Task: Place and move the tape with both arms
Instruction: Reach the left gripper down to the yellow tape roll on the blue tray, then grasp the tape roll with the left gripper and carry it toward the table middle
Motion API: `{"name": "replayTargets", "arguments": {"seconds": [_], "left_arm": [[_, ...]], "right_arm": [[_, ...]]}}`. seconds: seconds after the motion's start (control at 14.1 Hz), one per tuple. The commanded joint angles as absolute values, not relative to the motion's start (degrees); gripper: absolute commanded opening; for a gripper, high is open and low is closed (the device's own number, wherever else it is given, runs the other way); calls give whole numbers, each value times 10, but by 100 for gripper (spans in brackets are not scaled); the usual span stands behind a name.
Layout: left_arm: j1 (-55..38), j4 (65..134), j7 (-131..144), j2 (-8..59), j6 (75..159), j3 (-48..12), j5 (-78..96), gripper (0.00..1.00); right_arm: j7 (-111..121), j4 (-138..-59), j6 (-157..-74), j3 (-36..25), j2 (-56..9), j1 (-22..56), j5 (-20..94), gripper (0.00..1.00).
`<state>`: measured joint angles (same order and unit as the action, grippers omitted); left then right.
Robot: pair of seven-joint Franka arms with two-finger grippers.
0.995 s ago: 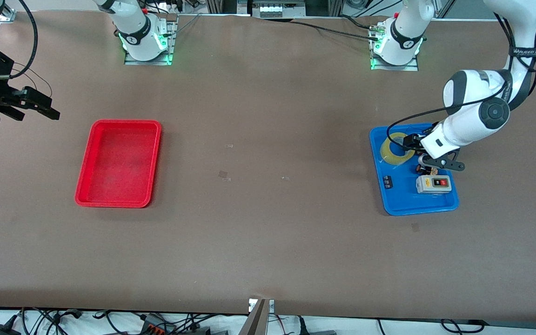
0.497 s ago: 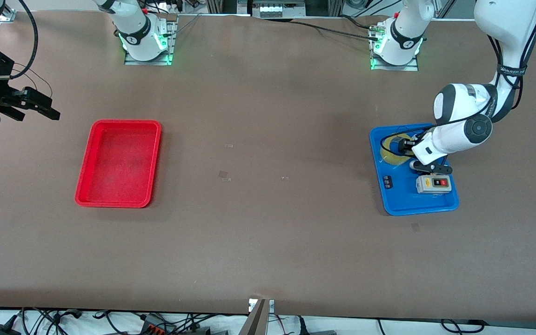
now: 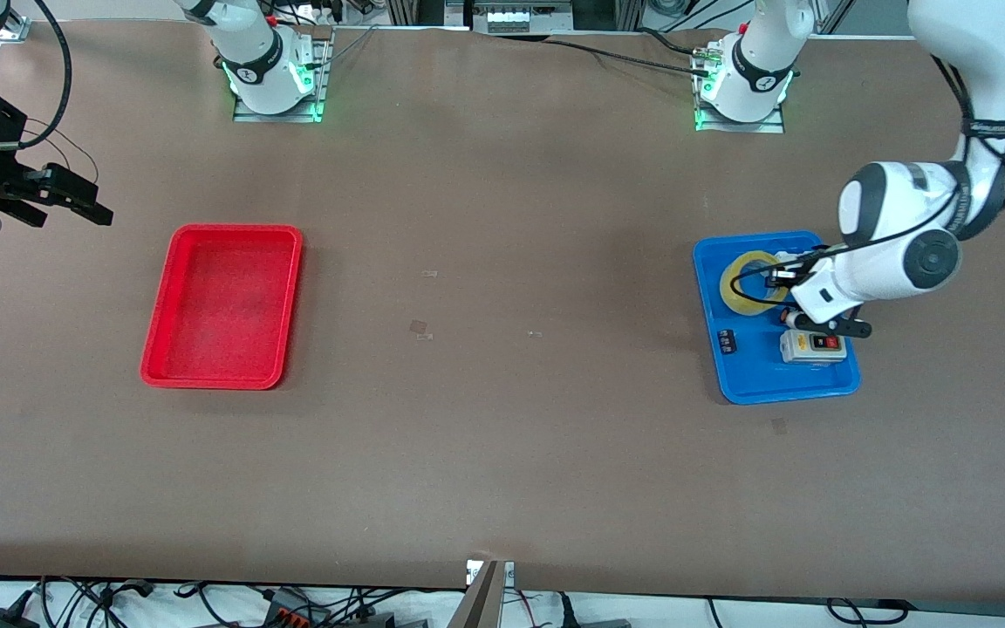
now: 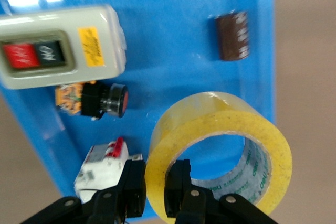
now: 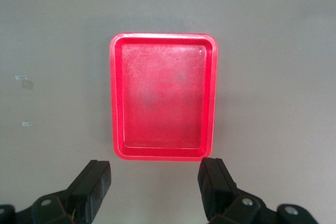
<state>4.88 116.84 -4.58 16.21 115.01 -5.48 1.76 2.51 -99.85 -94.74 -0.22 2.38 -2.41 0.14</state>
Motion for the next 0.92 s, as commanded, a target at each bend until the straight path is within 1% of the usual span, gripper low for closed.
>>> {"name": "replayTargets", "arguments": {"seconds": [0.0,0.14,0.28,0.5,0.64,0.71,0.85], "left_arm": [[29,1093,5,170,1066,-59,63,0],[-33,1083,91,177,1062,-59,80,0],[-99,1056,191,205,1064,-59,113,0],[-190,967,353,276,1067,-59,139,0],[-241,920,424,318,1077,-59,155,0],[-262,905,453,336,1097,-59,167,0],[-308,899,504,371,1172,-59,185,0]], "right_arm": [[27,-996,-947,5,25,-32,4,100],[27,-996,-945,5,25,-32,4,100],[27,-996,-947,5,25,-32,3,100],[30,-996,-948,5,23,-26,-1,100],[31,-996,-947,5,21,-14,-4,100],[31,-997,-947,5,20,-14,-4,100],[31,-996,-948,4,18,-16,-4,100]]}}
